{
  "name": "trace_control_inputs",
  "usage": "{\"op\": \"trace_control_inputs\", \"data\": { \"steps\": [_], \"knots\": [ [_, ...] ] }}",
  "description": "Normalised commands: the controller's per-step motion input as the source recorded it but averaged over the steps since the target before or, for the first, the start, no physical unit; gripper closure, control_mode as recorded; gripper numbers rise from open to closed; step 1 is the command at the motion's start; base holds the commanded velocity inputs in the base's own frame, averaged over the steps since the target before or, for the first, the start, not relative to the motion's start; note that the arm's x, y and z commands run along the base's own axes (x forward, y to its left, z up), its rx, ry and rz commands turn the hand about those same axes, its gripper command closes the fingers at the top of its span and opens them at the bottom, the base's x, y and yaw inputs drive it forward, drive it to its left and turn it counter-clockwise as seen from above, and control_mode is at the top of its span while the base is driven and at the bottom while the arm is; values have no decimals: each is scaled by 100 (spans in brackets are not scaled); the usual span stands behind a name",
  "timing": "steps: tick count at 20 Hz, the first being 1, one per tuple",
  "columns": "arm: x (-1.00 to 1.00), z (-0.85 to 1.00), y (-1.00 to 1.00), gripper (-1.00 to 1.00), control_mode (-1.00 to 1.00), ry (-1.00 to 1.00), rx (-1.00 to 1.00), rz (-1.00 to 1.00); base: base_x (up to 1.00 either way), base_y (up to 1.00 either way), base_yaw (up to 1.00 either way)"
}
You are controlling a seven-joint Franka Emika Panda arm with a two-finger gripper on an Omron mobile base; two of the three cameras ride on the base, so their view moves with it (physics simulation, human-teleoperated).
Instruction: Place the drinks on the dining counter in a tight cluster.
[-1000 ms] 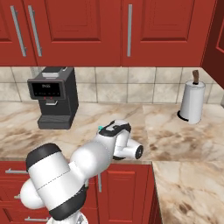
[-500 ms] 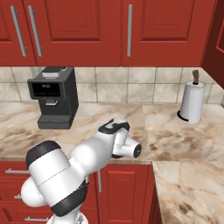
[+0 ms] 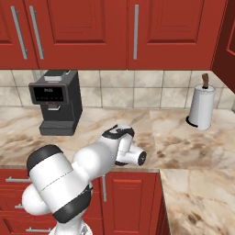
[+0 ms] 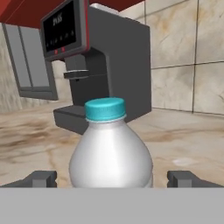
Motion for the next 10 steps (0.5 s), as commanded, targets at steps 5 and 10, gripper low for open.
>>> {"op": "trace_control_inputs", "data": {
  "steps": [5, 10],
  "knots": [
    [0, -6, 10, 100, -100, 0, 0, 0, 0, 0, 0],
    [1, -1, 6, 100, -100, 0, 0, 1, 0, 0, 0]
  ]
}}
